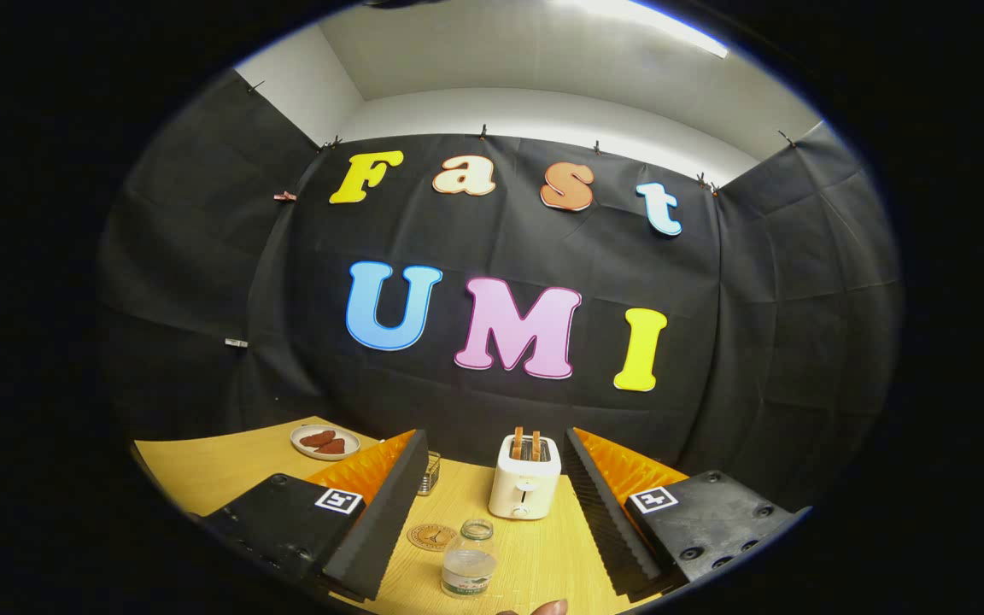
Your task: Take the bottle from table, then pour the juice into the cup, finally place the bottle on the coaster
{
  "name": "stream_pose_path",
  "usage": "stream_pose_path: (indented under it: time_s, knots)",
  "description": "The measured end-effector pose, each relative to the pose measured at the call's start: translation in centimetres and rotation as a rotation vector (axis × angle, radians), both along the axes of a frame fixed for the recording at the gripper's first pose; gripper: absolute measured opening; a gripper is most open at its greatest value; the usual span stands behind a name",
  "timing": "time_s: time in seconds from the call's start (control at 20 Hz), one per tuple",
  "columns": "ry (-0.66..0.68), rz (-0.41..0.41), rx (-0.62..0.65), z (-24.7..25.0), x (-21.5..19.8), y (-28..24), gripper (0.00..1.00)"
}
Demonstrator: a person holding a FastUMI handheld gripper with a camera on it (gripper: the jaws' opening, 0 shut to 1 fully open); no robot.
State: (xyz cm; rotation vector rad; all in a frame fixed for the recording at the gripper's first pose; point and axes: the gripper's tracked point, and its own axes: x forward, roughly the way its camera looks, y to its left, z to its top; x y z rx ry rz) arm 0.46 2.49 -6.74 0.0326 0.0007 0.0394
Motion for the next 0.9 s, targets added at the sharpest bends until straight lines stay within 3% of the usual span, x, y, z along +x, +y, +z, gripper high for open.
stream_pose_path:
  time_s: [0.9]
  knots:
    - [0.110,0.033,0.051,-15.7,1.4,3.1,0.97]
